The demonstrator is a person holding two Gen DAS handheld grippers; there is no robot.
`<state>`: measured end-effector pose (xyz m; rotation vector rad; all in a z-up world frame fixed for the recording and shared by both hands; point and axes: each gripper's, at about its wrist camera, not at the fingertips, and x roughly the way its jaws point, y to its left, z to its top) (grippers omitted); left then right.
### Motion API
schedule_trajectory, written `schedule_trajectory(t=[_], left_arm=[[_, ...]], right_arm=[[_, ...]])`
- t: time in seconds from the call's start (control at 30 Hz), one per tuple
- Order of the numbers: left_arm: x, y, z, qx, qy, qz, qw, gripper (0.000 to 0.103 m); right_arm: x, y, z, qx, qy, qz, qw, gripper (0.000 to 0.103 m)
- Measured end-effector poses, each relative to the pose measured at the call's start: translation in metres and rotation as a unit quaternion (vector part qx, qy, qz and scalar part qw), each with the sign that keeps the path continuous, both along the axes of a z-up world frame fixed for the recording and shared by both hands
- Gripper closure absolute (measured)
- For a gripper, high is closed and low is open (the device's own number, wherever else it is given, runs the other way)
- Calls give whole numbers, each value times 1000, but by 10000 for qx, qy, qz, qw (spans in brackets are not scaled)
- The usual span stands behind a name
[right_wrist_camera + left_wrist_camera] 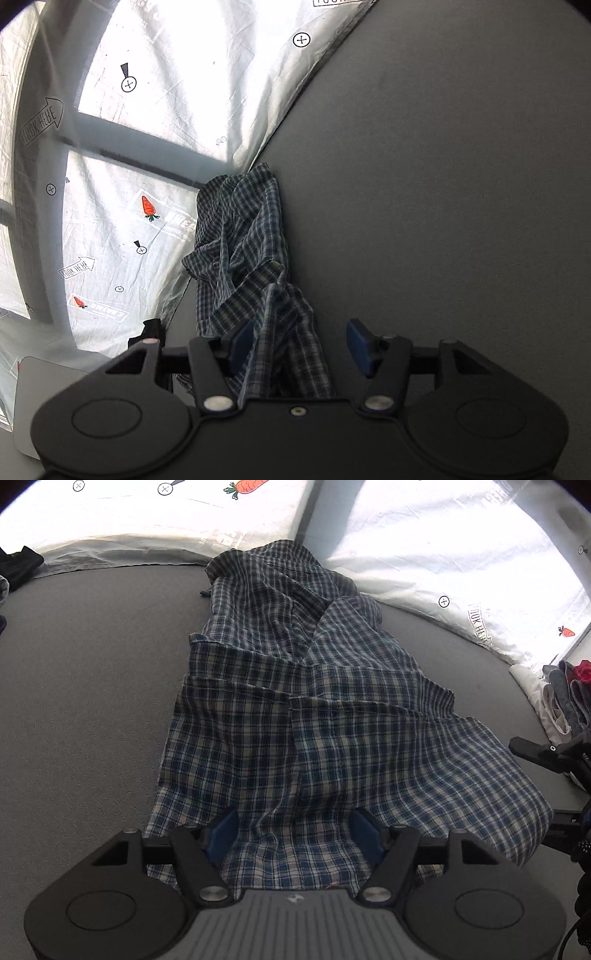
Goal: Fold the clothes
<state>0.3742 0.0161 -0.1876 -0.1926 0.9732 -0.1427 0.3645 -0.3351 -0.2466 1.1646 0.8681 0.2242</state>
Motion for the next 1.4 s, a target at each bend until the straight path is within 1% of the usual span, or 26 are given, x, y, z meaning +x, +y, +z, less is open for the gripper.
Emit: schedule_trajectory(t=[0.07,0.1,0.13,0.23,0.3,0.33,0.43,0.5,0.53,0.57,0.6,0.63,0.7,0.73,0.8,0.83,0.9,0.93,1.0,1.07,1.13,1.17,1.2,1.33,1.37,1.4], left_arm=[[1,-3,0,34,5,-23,10000,28],[2,-4,0,33,14,-37,10000,25],[2,-4,0,24,20,-56,10000,23],[4,-7,-1,37,15,-111,9999,18],[4,-8,-2,59,1,-131,9999,17],[4,-8,-2,39,-4,-119,9999,16],[4,-8,-3,-53,-26,-109,9999,13],[4,-7,-3,-112,-47,-121,9999,11],[4,-6,-3,-140,-57,-141,9998,10],[3,-6,-3,-164,-65,-173,9997,9],[3,-6,-3,-181,-77,-208,9996,8],[3,-6,-3,-191,-91,-239,9995,7],[2,-5,-2,-214,-117,-264,9994,7],[1,-4,-2,-214,-119,-262,9994,7],[-1,-4,-1,-146,-96,-224,9996,7],[-3,-3,0,-64,-68,-164,9998,7],[-8,0,2,54,-35,-32,10000,7],[-13,5,4,16,-48,60,10000,7],[-23,16,8,-102,-47,298,9995,7],[-36,28,13,-173,-77,585,9981,7],[-49,40,17,-218,-81,870,9959,7],[-55,47,19,-289,-69,1026,9943,7],[-63,55,20,-404,-46,1220,9917,6],[-85,84,17,-1073,154,1899,9758,7],[-90,89,15,-1251,198,2012,9713,7],[-93,92,13,-1409,251,2089,9674,7]], right_arm=[[-14,-8,-13,827,134,-243,9962,30],[-18,-8,-17,1090,156,-242,9936,26],[-21,-7,-19,1321,169,-212,9909,25],[-25,-1,-14,1613,13,-77,9869,25],[-24,5,-4,1400,-142,125,9900,25],[-23,9,2,1117,-177,264,9932,25],[-23,23,16,70,-152,685,9975,27],[-25,34,18,-720,-43,911,9932,33],[-25,41,19,-1221,13,1045,9870,35],[-27,48,19,-1742,-4,1172,9777,36],[-29,54,21,-2088,-130,1294,9693,41],[-31,60,24,-2389,-245,1394,9607,43],[-33,70,30,-2895,-322,1518,9445,41],[-33,75,33,-3184,-373,1587,9338,40],[-36,86,38,-3807,-489,1732,9070,31],[-38,92,40,-4151,-558,1833,8894,30],[-44,101,39,-4607,-650,1967,8631,28],[-46,105,39,-4809,-691,2024,8503,27],[-49,108,37,-5048,-719,2022,8361,18],[-54,107,38,-5193,-750,1923,8293,12],[-58,107,43,-5293,-806,1753,8262,12],[-63,109,48,-5385,-874,1657,8215,12],[-69,112,51,-5519,-974,1578,8130,12],[-95,129,59,-6222,-1423,1591,7532,7],[-100,132,60,-6330,-1511,1644,7412,7],[-105,135,60,-6399,-1575,1691,7329,6]])
